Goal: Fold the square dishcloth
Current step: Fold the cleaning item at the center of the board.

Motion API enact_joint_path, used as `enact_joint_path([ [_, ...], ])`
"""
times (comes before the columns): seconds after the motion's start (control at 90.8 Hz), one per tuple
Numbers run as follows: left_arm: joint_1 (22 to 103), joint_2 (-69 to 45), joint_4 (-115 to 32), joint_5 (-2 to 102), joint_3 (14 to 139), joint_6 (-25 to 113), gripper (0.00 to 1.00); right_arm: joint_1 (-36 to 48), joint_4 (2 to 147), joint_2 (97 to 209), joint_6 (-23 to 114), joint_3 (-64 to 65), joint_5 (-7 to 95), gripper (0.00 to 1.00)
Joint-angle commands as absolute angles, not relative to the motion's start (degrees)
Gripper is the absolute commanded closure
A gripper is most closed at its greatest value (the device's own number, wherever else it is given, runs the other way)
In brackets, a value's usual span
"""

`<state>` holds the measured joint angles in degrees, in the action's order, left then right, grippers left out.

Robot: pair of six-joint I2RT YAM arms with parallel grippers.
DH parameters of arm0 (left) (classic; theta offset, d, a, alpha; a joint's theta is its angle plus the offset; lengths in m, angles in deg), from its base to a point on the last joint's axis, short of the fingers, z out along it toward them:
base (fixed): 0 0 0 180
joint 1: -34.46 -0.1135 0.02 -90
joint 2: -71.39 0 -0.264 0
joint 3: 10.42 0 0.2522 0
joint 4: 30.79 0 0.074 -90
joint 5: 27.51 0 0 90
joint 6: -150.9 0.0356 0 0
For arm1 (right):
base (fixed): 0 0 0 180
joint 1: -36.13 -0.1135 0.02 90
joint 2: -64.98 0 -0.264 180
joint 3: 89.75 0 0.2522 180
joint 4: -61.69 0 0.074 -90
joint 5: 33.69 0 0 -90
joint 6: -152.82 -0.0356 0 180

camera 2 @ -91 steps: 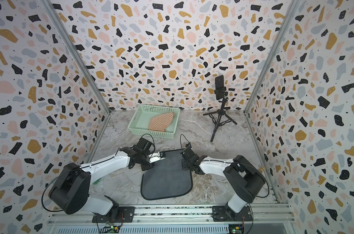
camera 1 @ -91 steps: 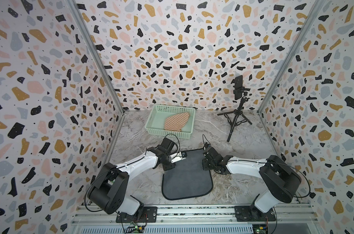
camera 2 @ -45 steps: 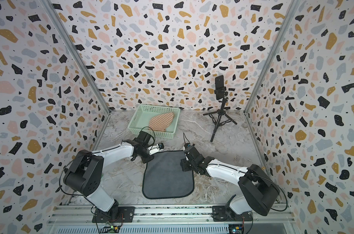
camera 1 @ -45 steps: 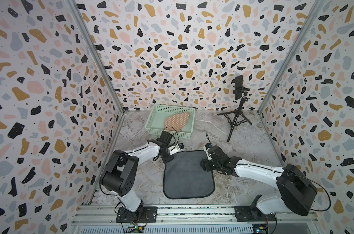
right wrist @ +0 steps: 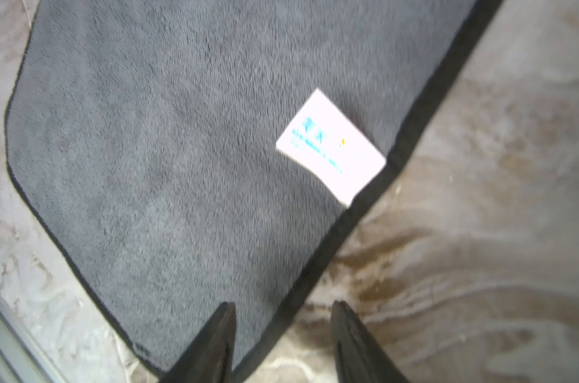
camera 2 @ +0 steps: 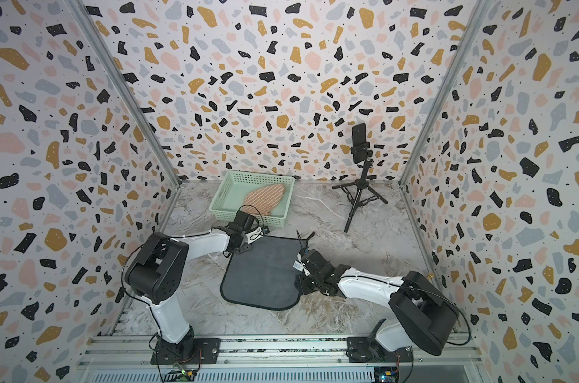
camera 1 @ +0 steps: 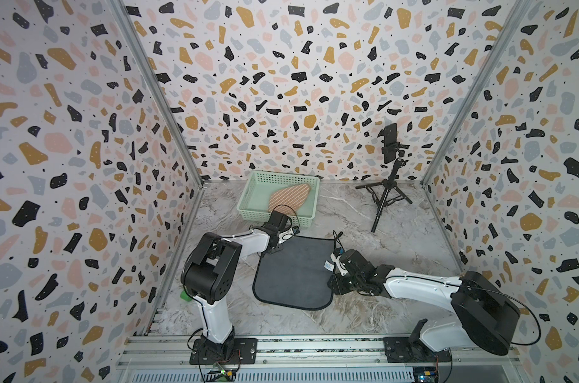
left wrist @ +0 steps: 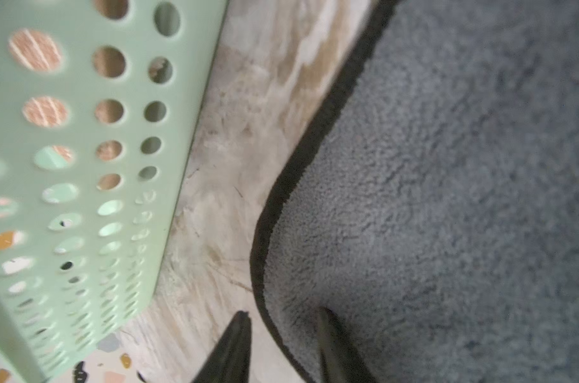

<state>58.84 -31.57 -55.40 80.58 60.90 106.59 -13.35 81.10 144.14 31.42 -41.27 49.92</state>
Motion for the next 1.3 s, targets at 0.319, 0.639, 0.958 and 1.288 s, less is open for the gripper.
enact_joint_path([
  [0.319, 53.7, 3.4, -96.4, 50.0, 47.4, 129.2, 0.49, -33.6, 84.0, 132.6, 46.7, -44.0, 60.6, 0.41],
  [0.639, 50.9, 12.9, -88.4, 40.8, 31.7, 142.3, 0.56, -34.8, 78.6, 143.2, 54.1, -43.0, 58.1, 0.43],
  [0.958, 50.9, 7.5, -81.4, 43.8, 30.4, 145.2, 0.77, -35.0, 79.3, 145.6, 55.6, -42.2, 62.9, 0.52],
  [1.288, 50.9, 4.7, -82.0, 46.4, 30.8, 144.7, 0.98, -35.0, 80.5, 148.9, 58.6, -39.3, 64.3, 0.50],
])
